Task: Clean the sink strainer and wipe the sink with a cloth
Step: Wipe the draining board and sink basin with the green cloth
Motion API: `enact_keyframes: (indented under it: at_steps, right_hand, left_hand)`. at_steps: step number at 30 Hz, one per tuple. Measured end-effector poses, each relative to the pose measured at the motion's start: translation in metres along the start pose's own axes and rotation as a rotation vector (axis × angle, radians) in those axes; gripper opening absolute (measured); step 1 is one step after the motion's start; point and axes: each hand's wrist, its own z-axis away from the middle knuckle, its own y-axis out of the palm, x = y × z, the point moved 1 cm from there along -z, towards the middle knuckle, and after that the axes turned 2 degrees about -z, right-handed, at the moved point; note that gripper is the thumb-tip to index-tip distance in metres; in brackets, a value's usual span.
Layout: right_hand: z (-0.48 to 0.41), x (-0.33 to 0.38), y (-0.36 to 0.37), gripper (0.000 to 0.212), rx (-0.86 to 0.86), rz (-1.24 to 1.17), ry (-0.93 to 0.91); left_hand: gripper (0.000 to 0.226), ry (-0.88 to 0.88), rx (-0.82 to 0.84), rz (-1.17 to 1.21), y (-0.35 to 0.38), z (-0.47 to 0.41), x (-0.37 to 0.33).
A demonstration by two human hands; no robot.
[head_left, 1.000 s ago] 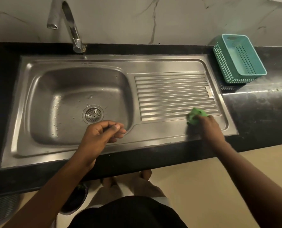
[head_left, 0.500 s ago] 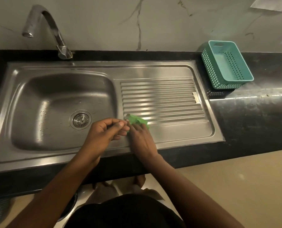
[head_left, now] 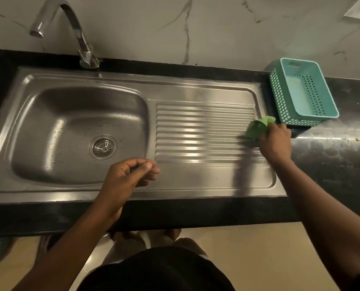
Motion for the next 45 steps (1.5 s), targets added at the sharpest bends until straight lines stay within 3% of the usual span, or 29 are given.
enact_keyframes:
  at_steps: [3,8,11,15,20,26,28,32,36,38,45]
  right_hand:
    - [-0.015,0.024,0.017,0.032,0.134,-0.071,-0.121]
    - [0.011,0.097,0.042,0.02,0.153,-0.228,0.034]
    - [0.043,0.162,0.054,0.022,0.19,-0.179,-0.145]
    - [0.08,0.236,0.068,0.041,0.295,-0.065,-0.355]
    - [0.085,0.249,0.069,0.04,0.303,-0.073,-0.49]
    - [0.087,0.22,0.067,0.056,0.401,-0.232,-0.742]
    - [0.071,0.186,0.061,0.06,0.398,-0.215,-0.699]
    - [0.044,0.102,0.047,0.067,0.317,-0.182,-0.338]
    - [0.045,0.106,0.045,0.048,0.234,-0.231,-0.057]
    - [0.065,0.145,0.051,0.045,0.252,-0.276,-0.096]
    - [0.155,0.281,0.072,0.059,0.374,-0.28,-0.533]
  left_hand:
    - [0.018,-0.007,-0.011,0.015,0.004,-0.001,0.001]
    - [0.018,0.002,-0.048,0.053,-0.004,-0.006,-0.001]
    - [0.019,-0.009,-0.078,0.071,-0.008,-0.007,-0.003]
    - [0.02,-0.003,-0.093,0.083,-0.012,-0.01,-0.012]
    - [0.018,0.002,-0.09,0.065,-0.009,-0.014,-0.024]
    - [0.018,0.019,-0.031,0.034,-0.001,-0.019,-0.03]
    - [0.019,0.023,-0.026,0.036,-0.007,-0.018,-0.028]
    - [0.02,0.022,-0.059,0.054,-0.028,-0.012,-0.023]
    - [0.019,0.007,-0.112,0.062,-0.052,-0.003,-0.015]
    - [0.019,-0.009,-0.135,0.07,-0.06,0.001,-0.012]
    - [0.017,0.001,-0.158,0.087,-0.073,0.012,-0.013]
